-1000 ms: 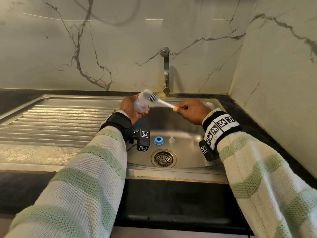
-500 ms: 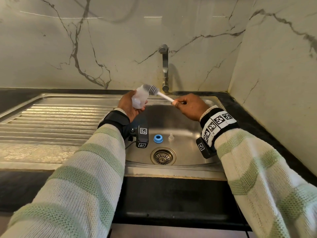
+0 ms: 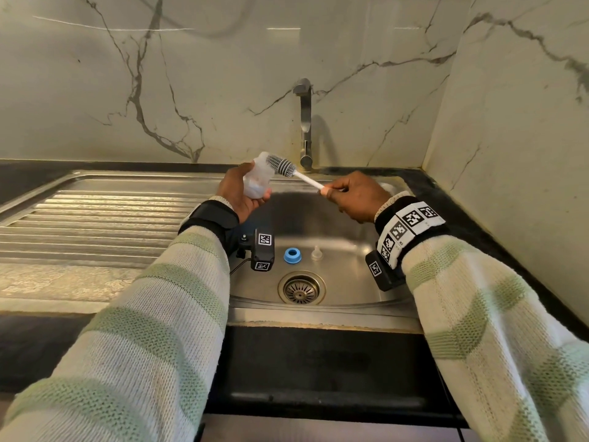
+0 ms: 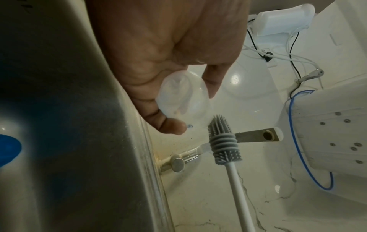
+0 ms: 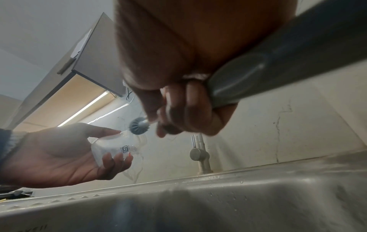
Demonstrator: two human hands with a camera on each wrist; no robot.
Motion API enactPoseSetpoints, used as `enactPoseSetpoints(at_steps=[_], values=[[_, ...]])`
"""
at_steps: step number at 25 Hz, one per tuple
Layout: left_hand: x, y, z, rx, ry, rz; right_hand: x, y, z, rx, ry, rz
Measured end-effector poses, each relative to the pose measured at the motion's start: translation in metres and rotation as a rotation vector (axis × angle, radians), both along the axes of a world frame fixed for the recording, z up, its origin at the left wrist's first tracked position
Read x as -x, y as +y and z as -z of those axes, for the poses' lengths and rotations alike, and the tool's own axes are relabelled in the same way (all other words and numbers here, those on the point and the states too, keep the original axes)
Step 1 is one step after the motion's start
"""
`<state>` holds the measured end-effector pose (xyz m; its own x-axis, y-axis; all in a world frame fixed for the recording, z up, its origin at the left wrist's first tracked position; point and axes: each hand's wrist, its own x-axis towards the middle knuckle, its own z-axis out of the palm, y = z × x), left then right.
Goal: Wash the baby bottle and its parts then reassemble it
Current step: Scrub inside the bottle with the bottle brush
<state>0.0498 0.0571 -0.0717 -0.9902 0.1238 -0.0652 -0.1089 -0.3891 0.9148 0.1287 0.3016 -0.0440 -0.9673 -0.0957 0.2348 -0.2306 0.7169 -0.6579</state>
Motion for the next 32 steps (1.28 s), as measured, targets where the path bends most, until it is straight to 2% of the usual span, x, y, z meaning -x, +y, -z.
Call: enactPoseSetpoints(at_steps=[2, 8, 11, 14, 17, 20, 23, 26, 29, 32], values=[[0.0006, -0.001, 0.0018, 0.003, -0.004, -0.022, 0.0005, 0.0009, 0.0007, 0.073, -0.071, -0.02], [0.0037, 0.0014, 0.0038, 0.008, -0.032, -0.084, -0.001, -0.0014, 0.0048, 0.055, -0.141, -0.095], [0.0025, 0.0016, 0.0027, 0.009, -0.054, -0.073, -0.0008, -0.0025, 0.0038, -0.018, -0.037, -0.045], [0.0002, 0.0009, 0.0014, -0.028, -0.046, -0.042, -0.0022, -0.004, 0.0019, 0.021, -0.102, -0.08], [0.0003, 0.0009, -0.0001, -0.035, -0.015, -0.02, -0.0009, -0.0038, 0.003, -0.009, -0.022, -0.05], [0.0004, 0.0009, 0.0025, -0.015, -0.003, -0.021, -0.0005, -0.0057, 0.0021, 0.023, -0.08, -0.087], [0.0028, 0.0013, 0.0033, -0.016, -0.016, -0.034, 0.0012, -0.0033, 0.0029, 0.003, -0.014, -0.036], [0.0031, 0.0049, 0.0035, 0.036, -0.029, -0.062, 0.0, -0.0041, 0.0023, 0.035, -0.105, -0.098], [0.0034, 0.0035, 0.0022, -0.006, -0.061, -0.029, 0.0016, -0.0014, 0.0026, -0.004, -0.002, -0.032], [0.0027, 0.0014, -0.0001, -0.033, -0.053, 0.018, 0.0012, -0.0027, 0.0022, 0.051, -0.081, -0.072]])
